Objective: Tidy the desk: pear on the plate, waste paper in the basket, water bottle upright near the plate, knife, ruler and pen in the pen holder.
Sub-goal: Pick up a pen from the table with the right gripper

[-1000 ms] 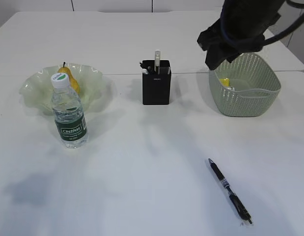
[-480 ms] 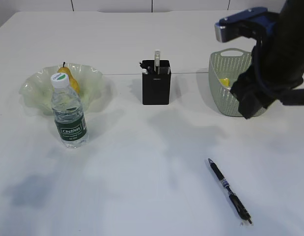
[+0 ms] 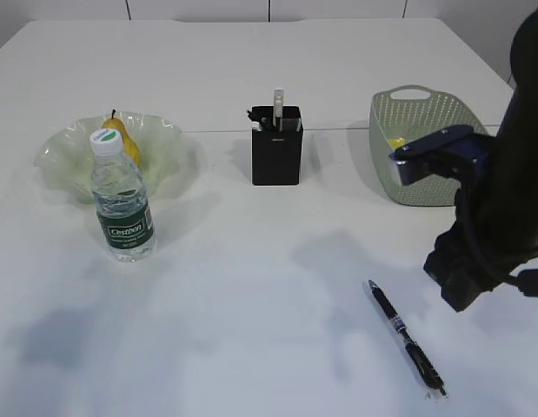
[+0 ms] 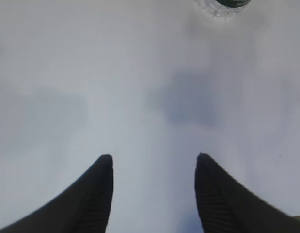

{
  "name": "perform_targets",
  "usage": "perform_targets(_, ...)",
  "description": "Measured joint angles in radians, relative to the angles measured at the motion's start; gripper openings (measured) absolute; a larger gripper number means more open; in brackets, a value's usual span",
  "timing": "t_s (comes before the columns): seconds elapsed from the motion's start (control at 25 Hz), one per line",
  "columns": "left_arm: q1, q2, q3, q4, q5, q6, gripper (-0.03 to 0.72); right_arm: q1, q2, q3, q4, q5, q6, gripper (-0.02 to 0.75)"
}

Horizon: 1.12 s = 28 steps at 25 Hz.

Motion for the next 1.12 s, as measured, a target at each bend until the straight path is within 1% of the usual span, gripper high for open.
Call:
perform_targets(0.24,-0.001,0.000,0.000,0.000,0.000,0.000,0.381,0.000,0.000,0.142,0.048,-0.153,0.002,0.344)
perform_targets(0.4,-0.001,0.000,0.000,0.000,0.000,0.000,0.381,0.000,0.000,0.181,0.055,-0.234,0.022,0.344)
perform_targets(0.56,0.000,0.000,0.000,0.000,0.000,0.000,0.380,0.006,0.002,0.183,0.056,-0.255,0.063,0.344)
perform_targets(0.76,0.000,0.000,0.000,0.000,0.000,0.000,0.377,0.083,0.044,0.183,0.009,-0.272,0.132,0.344)
perform_targets(0.84,0.000,0.000,0.000,0.000,0.000,0.000,0.377,0.099,0.064,0.183,-0.016,-0.274,0.160,0.344)
perform_targets(1.12,0.000,0.000,0.000,0.000,0.000,0.000,0.376,0.100,0.126,0.183,-0.035,-0.277,0.189,0.344)
